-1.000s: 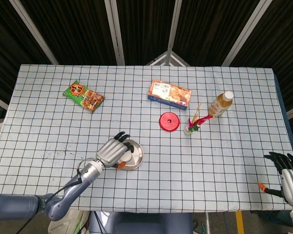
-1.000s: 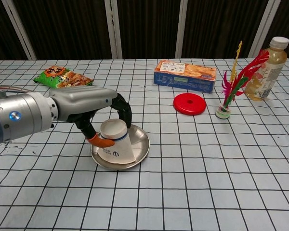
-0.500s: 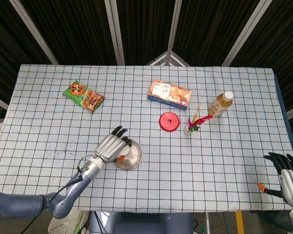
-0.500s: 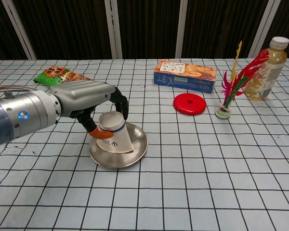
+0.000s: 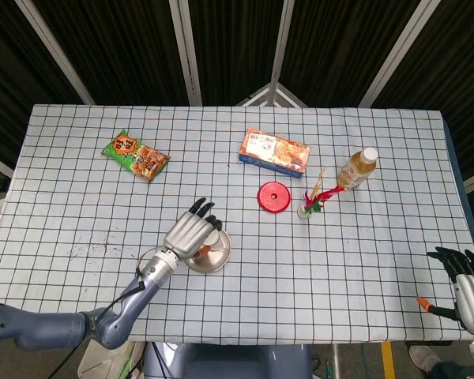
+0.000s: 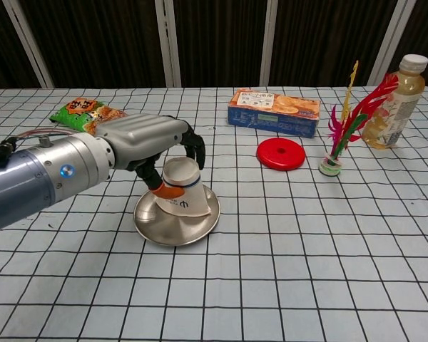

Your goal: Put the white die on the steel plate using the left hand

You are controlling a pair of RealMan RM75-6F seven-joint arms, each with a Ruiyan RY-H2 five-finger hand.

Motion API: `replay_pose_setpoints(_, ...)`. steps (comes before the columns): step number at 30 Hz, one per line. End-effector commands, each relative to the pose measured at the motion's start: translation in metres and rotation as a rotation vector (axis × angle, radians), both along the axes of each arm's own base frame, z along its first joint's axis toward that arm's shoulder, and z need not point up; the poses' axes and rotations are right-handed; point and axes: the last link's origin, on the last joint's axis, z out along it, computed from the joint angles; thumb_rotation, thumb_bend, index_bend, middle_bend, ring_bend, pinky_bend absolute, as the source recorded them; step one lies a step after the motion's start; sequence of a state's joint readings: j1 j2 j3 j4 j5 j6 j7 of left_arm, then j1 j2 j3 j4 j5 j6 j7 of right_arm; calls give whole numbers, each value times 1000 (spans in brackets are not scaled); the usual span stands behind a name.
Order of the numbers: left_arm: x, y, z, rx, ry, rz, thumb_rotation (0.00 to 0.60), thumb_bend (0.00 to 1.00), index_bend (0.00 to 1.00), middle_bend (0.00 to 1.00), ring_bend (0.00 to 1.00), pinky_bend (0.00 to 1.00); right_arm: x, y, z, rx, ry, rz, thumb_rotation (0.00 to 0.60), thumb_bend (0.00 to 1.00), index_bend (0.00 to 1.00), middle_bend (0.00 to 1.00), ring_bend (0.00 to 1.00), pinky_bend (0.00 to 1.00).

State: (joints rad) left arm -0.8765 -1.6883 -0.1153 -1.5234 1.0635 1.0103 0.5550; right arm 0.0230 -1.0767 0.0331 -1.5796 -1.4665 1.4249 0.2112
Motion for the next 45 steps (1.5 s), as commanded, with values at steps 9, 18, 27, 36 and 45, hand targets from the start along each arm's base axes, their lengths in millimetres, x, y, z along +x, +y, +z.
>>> replay_pose_setpoints(9,1,-4,19,-5,-35,12,600,443,325,388,81,0,0,0,0,-1,-1,1,600,97,248,188,126,0)
replay_pose_setpoints(18,-8,5,58,75,-58,37,600,443,351,389,81,0,0,0,0,-1,0,-1,600,96,248,188,126,0)
replay_pose_setpoints(27,-67,15,95,142,7,192,600,443,351,389,77,0,0,1,1,-3,-1,-2,600,97,248,188,126,0)
replay_pose_setpoints(36,-116,32,106,155,-6,352,600,443,351,388,73,0,0,0,-1,5,5,-6,600,96,248,188,126,0)
replay_pose_setpoints(45,-133,43,96,144,3,403,600,420,281,321,42,0,-1,0,-2,6,8,-9,600,96,248,188,126,0)
